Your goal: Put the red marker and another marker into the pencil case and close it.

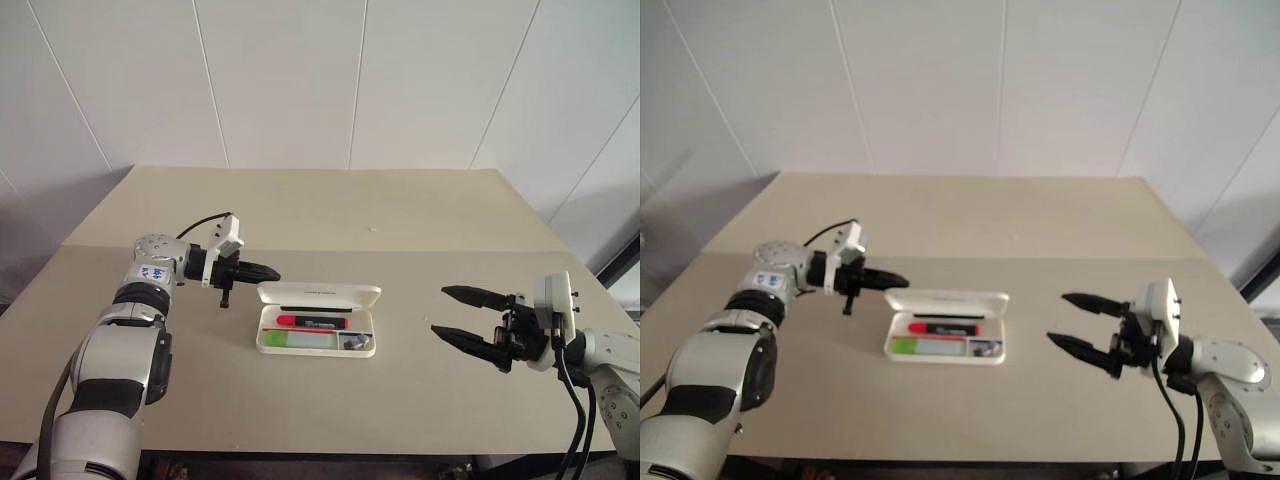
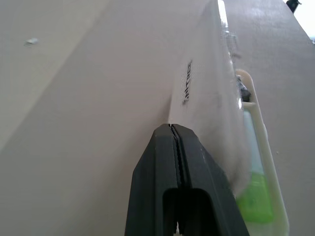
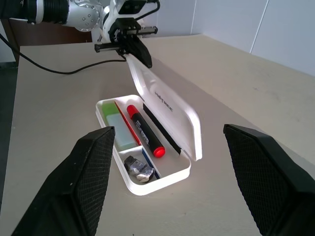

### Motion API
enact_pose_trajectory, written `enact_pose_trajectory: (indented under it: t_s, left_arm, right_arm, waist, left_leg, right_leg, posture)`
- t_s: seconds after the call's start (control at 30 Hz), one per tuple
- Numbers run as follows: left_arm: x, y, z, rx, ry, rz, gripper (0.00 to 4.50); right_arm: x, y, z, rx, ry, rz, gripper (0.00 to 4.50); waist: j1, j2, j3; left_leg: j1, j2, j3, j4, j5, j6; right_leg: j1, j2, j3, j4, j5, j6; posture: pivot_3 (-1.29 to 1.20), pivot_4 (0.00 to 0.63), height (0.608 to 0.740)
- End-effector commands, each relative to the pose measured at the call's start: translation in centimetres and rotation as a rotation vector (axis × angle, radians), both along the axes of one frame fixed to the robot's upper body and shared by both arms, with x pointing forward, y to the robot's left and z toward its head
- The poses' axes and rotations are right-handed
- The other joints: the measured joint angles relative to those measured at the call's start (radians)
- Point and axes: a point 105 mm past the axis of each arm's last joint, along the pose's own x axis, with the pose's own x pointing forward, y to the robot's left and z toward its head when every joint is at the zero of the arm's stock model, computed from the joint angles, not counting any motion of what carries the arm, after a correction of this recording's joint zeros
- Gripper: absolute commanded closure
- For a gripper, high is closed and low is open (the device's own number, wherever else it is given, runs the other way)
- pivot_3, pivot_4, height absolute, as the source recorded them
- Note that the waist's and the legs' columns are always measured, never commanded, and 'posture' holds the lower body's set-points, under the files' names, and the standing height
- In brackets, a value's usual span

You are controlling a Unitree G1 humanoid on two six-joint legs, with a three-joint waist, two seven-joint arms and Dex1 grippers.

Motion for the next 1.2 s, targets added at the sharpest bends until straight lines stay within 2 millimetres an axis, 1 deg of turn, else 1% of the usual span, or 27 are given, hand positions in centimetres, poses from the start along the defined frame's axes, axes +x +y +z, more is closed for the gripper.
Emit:
enact_pose_trajectory:
  t_s: [0.03, 0.17, 0.33, 0.43, 0.57, 0.77, 0.9, 0.97, 1.1, 1.2]
  left_arm:
    - [-1.1, -1.0, 0.5, 0.089, -0.009, -0.147, 4.49]
    - [-1.4, -1.8, -1.0, 0.181, -0.022, -0.205, 4.49]
    - [-1.7, -3.1, -2.3, 0.284, -0.072, -0.288, 4.49]
    - [-1.7, -3.5, -3.0, 0.335, -0.099, -0.312, 4.49]
    - [-1.9, -3.7, -5.1, 0.467, -0.168, -0.374, 4.49]
    - [-2.3, -4.1, -6.4, 0.561, -0.24, -0.449, 4.49]
    - [-2.1, -4.7, -6.4, 0.583, -0.296, -0.467, 4.49]
    - [-2.0, -5.0, -6.2, 0.556, -0.309, -0.45, 4.49]
    - [-1.5, -6.1, -4.5, 0.39, -0.327, -0.378, 4.49]
    - [-1.5, -6.5, -2.9, 0.235, -0.341, -0.34, 4.49]
  right_arm:
    - [-0.3, -0.2, 1.1, -0.005, -0.052, 0.01, 0.0]
    - [-0.1, 0.0, 1.0, -0.008, -0.053, 0.018, 0.0]
    - [0.1, 0.2, 0.9, -0.008, -0.055, 0.023, 0.0]
    - [0.2, 0.3, 0.9, -0.008, -0.055, 0.024, 0.0]
    - [0.2, 0.5, 0.7, -0.006, -0.053, 0.023, 0.0]
    - [0.3, 0.5, 0.6, -0.006, -0.051, 0.018, 0.0]
    - [0.4, 0.4, 0.7, -0.007, -0.053, 0.015, 0.0]
    - [0.5, 0.4, 0.7, -0.008, -0.055, 0.013, 0.0]
    - [0.6, 0.3, 0.9, -0.011, -0.06, 0.01, 0.0]
    - [0.4, 0.2, 0.8, -0.013, -0.058, 0.009, 0.0]
  waist:
    - [0.0, 0.0, 0.0]
    - [0.001, 0.0, 0.0]
    - [0.001, 0.0, 0.0]
    - [0.001, 0.0, 0.0]
    - [0.001, 0.0, 0.0]
    - [0.001, 0.0, 0.0]
    - [0.001, 0.0, 0.0]
    - [0.002, 0.0, -0.001]
    - [0.002, 0.0, 0.0]
    - [0.002, 0.0, 0.0]
  left_leg:
    - [0.0, 0.0, 0.0, 0.0, 0.0, 0.0]
    - [0.0, 0.0, 0.0, 0.0, 0.0, 0.0]
    - [0.0, 0.0, 0.0, 0.0, 0.0, 0.0]
    - [0.0, 0.0, 0.0, 0.0, 0.0, 0.0]
    - [0.0, 0.0, 0.0, 0.0, 0.0, 0.0]
    - [0.002, 0.0, 0.0, 0.001, 0.0, 0.0]
    - [0.004, 0.0, 0.0, 0.002, 0.0, 0.0]
    - [0.004, 0.0, 0.0, 0.002, 0.0, 0.0]
    - [0.004, -0.001, 0.0, 0.004, 0.001, 0.001]
    - [0.004, -0.001, -0.001, 0.003, 0.001, 0.001]
  right_leg:
    - [0.0, 0.0, 0.0, 0.0, 0.0, 0.0]
    - [0.0, 0.0, 0.0, 0.0, 0.0, 0.0]
    - [0.0, 0.0, 0.0, 0.0, 0.0, 0.0]
    - [0.0, 0.0, 0.0, 0.0, 0.0, 0.0]
    - [0.0, 0.0, 0.0, 0.0, 0.0, 0.0]
    - [0.003, 0.0, 0.001, 0.0, 0.0, 0.0]
    - [0.004, 0.0, 0.001, 0.0, 0.0, 0.0]
    - [0.005, 0.0, 0.001, 0.0, 0.0, 0.001]
    - [0.008, 0.0, 0.001, -0.001, 0.001, 0.002]
    - [0.008, 0.0, 0.001, -0.001, 0.001, 0.002]
  posture:
    - [0.0, 0.15, 0.74]
    - [0.0, 0.15, 0.74]
    - [0.0, 0.15, 0.74]
    - [0.0, 0.15, 0.74]
    - [0.0, 0.15, 0.74]
    - [0.0, 0.15, 0.74]
    - [0.0, 0.15, 0.74]
    - [0.0, 0.15, 0.74]
    - [0.0, 0.15, 0.74]
    - [0.0, 0.15, 0.74]
